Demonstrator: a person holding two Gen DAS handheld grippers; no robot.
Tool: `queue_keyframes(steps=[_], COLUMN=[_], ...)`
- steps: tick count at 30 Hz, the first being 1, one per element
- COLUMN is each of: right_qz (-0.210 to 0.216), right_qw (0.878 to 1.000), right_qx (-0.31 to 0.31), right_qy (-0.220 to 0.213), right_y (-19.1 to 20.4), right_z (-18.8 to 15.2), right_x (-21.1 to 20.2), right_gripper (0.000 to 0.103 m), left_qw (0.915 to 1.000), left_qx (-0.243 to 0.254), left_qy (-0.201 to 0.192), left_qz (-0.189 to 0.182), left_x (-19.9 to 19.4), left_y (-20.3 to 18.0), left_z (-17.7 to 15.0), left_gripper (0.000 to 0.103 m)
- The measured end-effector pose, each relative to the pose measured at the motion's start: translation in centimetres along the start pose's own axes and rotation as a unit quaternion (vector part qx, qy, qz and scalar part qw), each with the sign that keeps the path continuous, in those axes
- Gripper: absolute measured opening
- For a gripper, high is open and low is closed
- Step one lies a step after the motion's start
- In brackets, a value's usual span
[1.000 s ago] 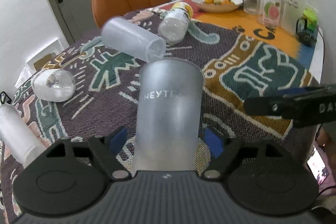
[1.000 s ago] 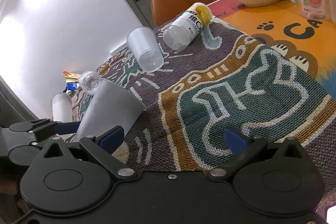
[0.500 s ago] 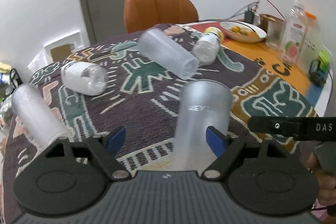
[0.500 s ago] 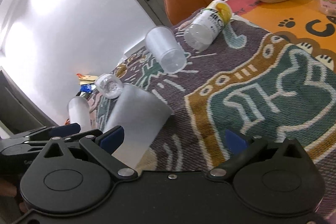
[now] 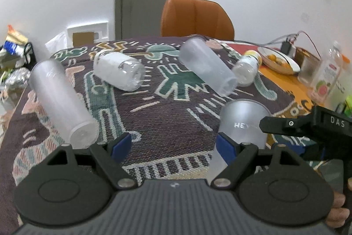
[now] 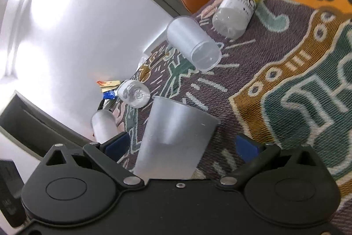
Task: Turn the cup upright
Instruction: 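Rotate the held HEYTEA cup with the left gripper, rim turning upward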
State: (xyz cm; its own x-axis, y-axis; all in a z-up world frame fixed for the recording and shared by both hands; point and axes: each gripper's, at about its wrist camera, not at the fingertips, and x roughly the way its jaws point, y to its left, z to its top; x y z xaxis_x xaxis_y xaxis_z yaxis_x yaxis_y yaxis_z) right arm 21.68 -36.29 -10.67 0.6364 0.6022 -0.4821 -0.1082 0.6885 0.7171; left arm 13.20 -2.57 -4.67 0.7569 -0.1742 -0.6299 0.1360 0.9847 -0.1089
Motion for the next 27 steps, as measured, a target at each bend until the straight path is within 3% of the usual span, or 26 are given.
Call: queue_keyframes(steps=[5,17,21,23,24,27], right_qz=[0.002,-0.004,0.012,0.007,0.001,0.010], right_qw=[0.999,0.996,0.995,0.995,0.994,0.994], right_qx=[0.032,0.082,0.086,0.089,0.089,0.099], right_qy=[0.015,0.045,0.056,0.054,0.056,0.050], right_y=[-0.2,-0.4,-0.3,-0.4,-0.6,-1.1], right_z=[0.5,1.5,1.7,1.8,1.8,1.8], right_x=[1.4,4.1,4.8,4.9,4.9,4.6], right_gripper=[0.103,0.103,0.103,0.091,0.078,0.075], left_qw=[0.9996,0.9984,0.9980,0.9980,0.9980,0.9979], left_qx=[-0.027,-0.057,-0.063,-0.063,-0.062,-0.063], left_qy=[-0.009,-0.005,-0.005,-0.005,-0.006,-0.011], left_qz=[0.009,0.005,0.004,0.006,0.007,0.008], left_x=[0.2,1.1,1.0,0.8,0.7,0.2], left_y=[1.2,3.5,4.0,4.1,4.1,4.2], left_z=[-0.3,-0.8,-1.1,-1.2,-1.2,-1.1], left_gripper=[0.093,0.093,0.093,0.093,0.093,0.093])
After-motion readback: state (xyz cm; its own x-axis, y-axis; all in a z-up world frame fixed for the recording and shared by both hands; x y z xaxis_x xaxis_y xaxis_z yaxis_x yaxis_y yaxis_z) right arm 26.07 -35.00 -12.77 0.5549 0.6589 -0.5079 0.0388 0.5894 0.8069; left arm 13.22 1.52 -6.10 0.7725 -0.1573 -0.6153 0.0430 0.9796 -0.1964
